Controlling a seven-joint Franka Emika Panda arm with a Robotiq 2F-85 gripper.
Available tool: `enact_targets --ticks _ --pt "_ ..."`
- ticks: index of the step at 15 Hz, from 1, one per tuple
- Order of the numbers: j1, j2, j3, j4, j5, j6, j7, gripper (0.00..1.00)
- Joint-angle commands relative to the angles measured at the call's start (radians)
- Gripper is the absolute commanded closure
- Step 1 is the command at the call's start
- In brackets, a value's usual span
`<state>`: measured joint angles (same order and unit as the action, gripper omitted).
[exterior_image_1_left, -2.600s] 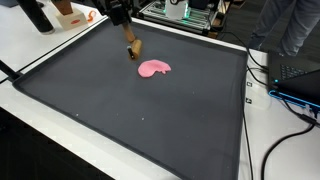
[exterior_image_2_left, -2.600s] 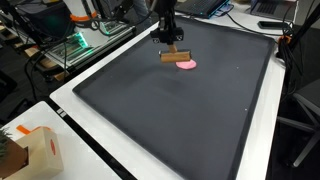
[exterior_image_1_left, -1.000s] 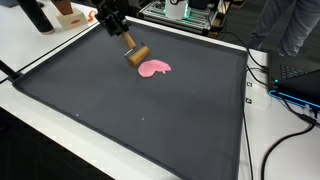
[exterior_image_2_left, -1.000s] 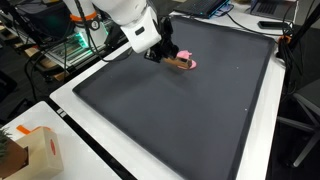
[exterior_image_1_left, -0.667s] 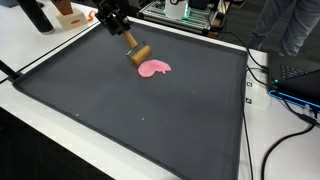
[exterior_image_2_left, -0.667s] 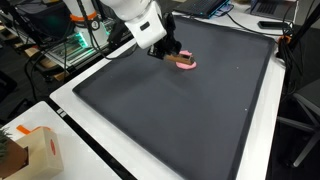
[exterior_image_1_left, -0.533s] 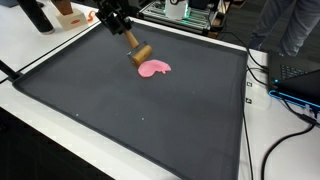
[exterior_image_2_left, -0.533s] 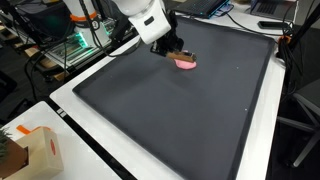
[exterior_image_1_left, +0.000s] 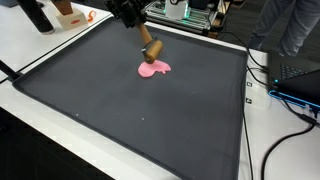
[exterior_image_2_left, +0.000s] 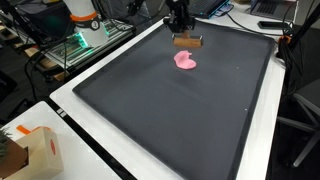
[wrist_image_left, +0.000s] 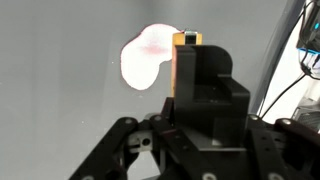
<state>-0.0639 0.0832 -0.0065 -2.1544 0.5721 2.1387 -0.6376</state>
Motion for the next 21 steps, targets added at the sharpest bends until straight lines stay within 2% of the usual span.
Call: enact_targets --ticks 1,8,10,11,13,20,21 --pt "0.064 -0.058 0.038 -0.019 -0.168 0.037 0.181 0.76" --pt "0.185 -0.044 0.129 0.042 -0.588 -0.009 0.601 0.76" --pt "0.213 -0.033 0.15 0.063 -0.682 -0.028 0.677 0.76" --pt "0.194 -0.037 0.139 0.038 -0.603 0.01 0.608 0.51" --pt "0.213 -0.036 0.153 0.045 -0.648 0.004 0.656 0.51" --pt "0.212 -0.034 0.151 0.05 -0.657 -0.002 0.659 0.51" --pt "0.212 -0.034 0.151 0.051 -0.657 -0.002 0.659 0.76"
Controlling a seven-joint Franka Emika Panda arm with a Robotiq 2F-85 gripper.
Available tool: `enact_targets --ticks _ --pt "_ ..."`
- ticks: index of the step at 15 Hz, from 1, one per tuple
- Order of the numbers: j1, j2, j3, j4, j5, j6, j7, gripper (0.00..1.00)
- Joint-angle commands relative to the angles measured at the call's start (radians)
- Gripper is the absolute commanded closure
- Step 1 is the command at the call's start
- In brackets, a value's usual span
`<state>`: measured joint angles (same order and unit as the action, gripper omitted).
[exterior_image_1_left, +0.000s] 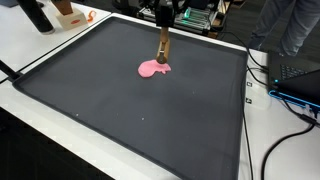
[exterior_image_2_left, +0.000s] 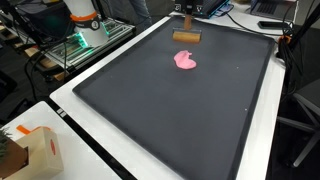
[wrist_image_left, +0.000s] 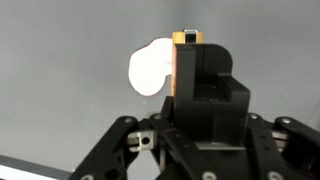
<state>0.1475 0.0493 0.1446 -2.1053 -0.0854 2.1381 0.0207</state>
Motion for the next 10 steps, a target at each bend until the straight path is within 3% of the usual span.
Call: enact_targets --ticks 1,10 --pt "0.009 0.001 0.004 0.004 -0.04 -0.012 0.043 0.76" --pt "0.138 0.076 0.064 0.049 -0.373 -0.077 0.528 0.76"
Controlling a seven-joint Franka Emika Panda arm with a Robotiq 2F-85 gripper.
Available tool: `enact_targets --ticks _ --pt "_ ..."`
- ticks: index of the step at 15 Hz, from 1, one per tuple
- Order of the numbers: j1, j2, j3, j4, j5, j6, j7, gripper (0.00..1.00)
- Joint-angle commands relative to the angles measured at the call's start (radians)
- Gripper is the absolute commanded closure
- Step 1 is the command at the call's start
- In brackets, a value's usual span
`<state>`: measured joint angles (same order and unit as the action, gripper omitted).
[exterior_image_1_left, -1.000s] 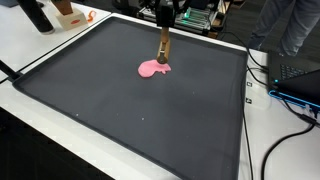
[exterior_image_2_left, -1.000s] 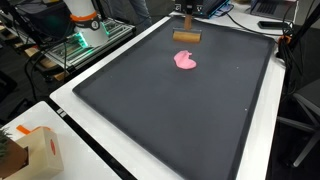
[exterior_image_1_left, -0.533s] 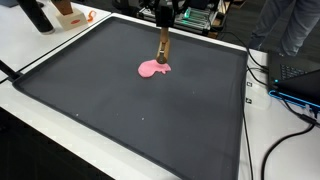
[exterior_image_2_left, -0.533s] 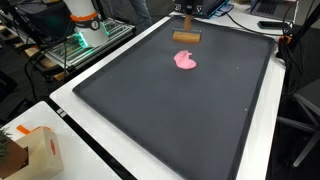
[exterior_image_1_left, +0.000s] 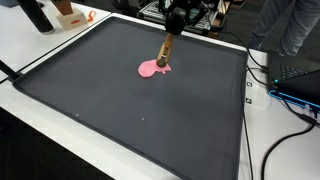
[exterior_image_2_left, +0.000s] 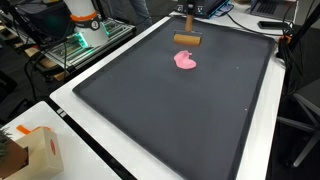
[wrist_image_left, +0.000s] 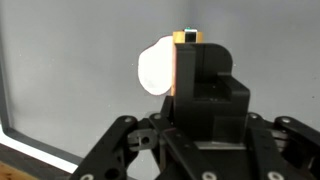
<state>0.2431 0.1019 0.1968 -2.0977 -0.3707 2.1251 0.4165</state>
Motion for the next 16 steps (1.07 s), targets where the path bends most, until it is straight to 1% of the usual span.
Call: enact_targets --ticks 1,5,10,16 --pt "0.056 0.035 0.016 0.055 -0.104 -0.086 0.167 0.76" --pt "0.112 0.1 0.03 0.129 -0.164 -0.202 0.272 0.76" --pt "0.175 0.199 0.029 0.237 -0.217 -0.341 0.33 0.76" --pt "0.23 0.296 0.017 0.334 -0.257 -0.381 0.344 0.76"
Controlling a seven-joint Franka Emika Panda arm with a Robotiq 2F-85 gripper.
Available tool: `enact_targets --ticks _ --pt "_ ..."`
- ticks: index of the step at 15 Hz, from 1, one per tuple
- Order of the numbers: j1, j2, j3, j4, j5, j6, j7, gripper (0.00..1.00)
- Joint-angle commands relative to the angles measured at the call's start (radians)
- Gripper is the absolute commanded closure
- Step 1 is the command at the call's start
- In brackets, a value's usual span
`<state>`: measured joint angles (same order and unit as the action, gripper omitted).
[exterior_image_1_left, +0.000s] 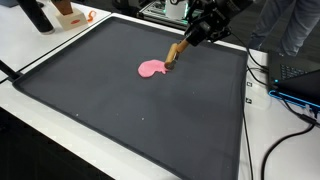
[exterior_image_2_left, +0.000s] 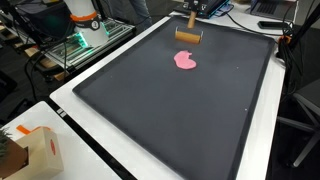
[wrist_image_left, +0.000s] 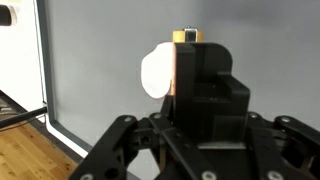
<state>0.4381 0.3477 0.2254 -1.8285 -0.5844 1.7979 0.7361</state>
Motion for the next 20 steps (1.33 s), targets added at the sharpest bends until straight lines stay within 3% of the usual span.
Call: enact_targets --ticks 1,12,20 --pt "0.043 0.062 -0.014 0.075 -0.054 -0.057 0.032 0.76" --pt "0.109 0.167 -0.029 0.16 -0.147 -0.132 0.114 0.76" --pt "0.123 0.203 -0.036 0.192 -0.154 -0.152 0.145 0.76"
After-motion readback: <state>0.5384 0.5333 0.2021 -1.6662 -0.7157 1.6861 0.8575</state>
